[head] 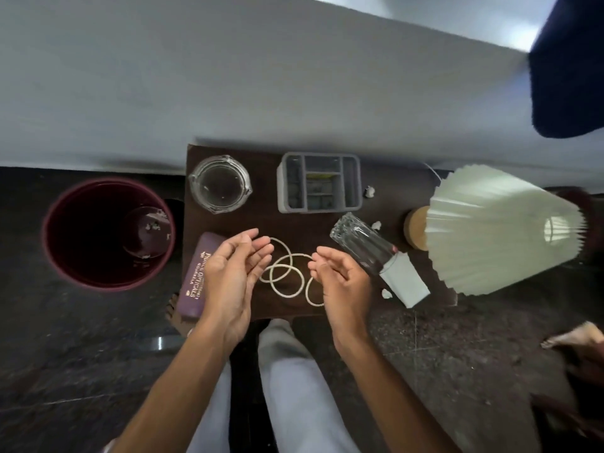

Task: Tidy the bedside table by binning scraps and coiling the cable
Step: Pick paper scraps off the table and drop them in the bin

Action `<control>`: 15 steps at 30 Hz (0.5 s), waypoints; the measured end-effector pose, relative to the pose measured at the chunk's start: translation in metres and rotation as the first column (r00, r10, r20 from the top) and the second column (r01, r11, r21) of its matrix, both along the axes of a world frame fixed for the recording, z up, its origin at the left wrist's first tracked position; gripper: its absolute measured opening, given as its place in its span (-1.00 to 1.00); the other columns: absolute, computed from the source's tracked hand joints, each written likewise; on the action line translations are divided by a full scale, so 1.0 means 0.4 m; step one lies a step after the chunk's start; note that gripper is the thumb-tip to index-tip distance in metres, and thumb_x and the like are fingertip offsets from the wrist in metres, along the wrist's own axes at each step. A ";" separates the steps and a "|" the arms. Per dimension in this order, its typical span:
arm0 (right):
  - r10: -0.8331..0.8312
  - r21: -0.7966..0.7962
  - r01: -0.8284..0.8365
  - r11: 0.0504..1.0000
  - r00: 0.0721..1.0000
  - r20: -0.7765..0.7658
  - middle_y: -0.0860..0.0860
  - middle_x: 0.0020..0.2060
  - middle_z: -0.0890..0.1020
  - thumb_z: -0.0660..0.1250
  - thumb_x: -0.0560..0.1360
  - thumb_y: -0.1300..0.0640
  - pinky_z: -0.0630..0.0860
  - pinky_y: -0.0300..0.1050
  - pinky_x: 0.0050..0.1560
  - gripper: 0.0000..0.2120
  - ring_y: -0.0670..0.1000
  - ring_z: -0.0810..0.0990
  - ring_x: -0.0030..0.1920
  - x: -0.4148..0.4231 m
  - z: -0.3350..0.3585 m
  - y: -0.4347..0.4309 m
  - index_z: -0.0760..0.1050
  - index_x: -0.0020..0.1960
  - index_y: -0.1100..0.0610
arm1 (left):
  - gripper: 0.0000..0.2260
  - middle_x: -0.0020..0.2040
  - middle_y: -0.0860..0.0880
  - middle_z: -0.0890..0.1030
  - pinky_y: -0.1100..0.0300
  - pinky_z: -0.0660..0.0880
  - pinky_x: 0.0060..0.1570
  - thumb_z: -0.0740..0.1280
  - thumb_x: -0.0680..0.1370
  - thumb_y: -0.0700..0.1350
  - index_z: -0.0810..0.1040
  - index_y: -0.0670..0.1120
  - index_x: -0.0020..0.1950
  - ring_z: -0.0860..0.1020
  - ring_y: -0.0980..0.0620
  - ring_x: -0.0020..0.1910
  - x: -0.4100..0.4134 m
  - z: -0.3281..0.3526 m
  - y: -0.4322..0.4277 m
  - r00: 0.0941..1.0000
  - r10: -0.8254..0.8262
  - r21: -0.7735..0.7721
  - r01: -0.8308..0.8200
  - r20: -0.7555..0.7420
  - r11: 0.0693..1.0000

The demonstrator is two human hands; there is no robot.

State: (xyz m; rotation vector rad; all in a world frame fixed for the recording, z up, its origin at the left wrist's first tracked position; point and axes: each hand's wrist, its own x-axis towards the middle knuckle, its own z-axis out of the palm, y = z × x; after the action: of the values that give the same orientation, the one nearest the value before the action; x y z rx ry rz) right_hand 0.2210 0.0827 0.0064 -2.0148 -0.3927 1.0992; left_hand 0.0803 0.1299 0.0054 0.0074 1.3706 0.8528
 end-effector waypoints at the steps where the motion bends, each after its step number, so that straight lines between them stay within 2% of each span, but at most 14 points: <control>1: -0.018 -0.012 0.019 1.000 0.999 0.044 0.05 -0.09 0.75 0.39 0.54 0.30 0.65 -0.16 0.01 -0.84 -0.04 0.74 -0.08 0.026 -0.007 -0.025 0.65 0.09 0.17 | -0.83 0.00 -0.13 0.73 0.27 0.65 -0.03 0.23 0.70 -0.18 0.62 -0.14 0.14 0.71 0.04 -0.02 0.019 0.003 -0.008 1.000 -0.017 0.001 0.017 0.004 1.000; 6: -0.104 -0.097 0.136 0.986 0.955 0.277 0.04 -0.02 0.73 0.35 0.55 0.29 0.67 -0.13 0.02 -0.82 -0.05 0.72 -0.04 0.147 -0.065 -0.154 0.63 0.13 0.18 | -0.84 -0.02 -0.14 0.72 0.29 0.65 -0.04 0.25 0.69 -0.18 0.63 -0.13 0.10 0.70 0.05 -0.08 0.129 0.017 -0.059 0.994 -0.096 -0.021 0.097 0.048 0.995; 9: -0.124 -0.113 0.182 0.977 0.909 0.398 0.08 0.00 0.72 0.35 0.55 0.30 0.62 -0.19 0.01 -0.81 0.02 0.71 0.01 0.209 -0.097 -0.202 0.61 0.15 0.22 | -0.84 -0.10 -0.09 0.73 0.27 0.64 -0.05 0.25 0.69 -0.20 0.63 -0.14 0.09 0.70 0.07 -0.13 0.196 0.025 -0.097 0.987 -0.142 -0.033 0.145 0.079 0.989; 12: -0.034 -0.147 0.119 0.982 0.876 0.480 0.13 0.06 0.70 0.35 0.56 0.31 0.62 -0.14 0.02 -0.78 0.04 0.70 0.00 0.257 -0.133 -0.230 0.58 0.20 0.25 | -0.83 -0.08 -0.10 0.73 0.24 0.64 -0.02 0.25 0.69 -0.19 0.63 -0.15 0.13 0.70 0.06 -0.11 0.245 0.026 -0.125 0.977 -0.192 -0.047 0.197 0.094 0.979; 15: 0.101 -0.196 0.009 0.980 0.832 0.545 0.12 0.12 0.65 0.36 0.55 0.28 0.65 -0.05 -0.04 -0.74 -0.02 0.65 -0.08 0.288 -0.162 -0.241 0.57 0.23 0.19 | -0.82 -0.05 -0.12 0.73 0.22 0.65 -0.02 0.25 0.69 -0.19 0.63 -0.16 0.16 0.69 0.04 -0.08 0.271 0.024 -0.140 0.970 -0.228 -0.053 0.233 0.089 0.971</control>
State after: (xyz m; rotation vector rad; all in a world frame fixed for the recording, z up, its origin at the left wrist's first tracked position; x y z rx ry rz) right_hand 0.3363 -0.0136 -0.0585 -2.5005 -0.6529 0.5678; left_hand 0.1887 0.0741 0.0151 0.0802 1.2897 0.6083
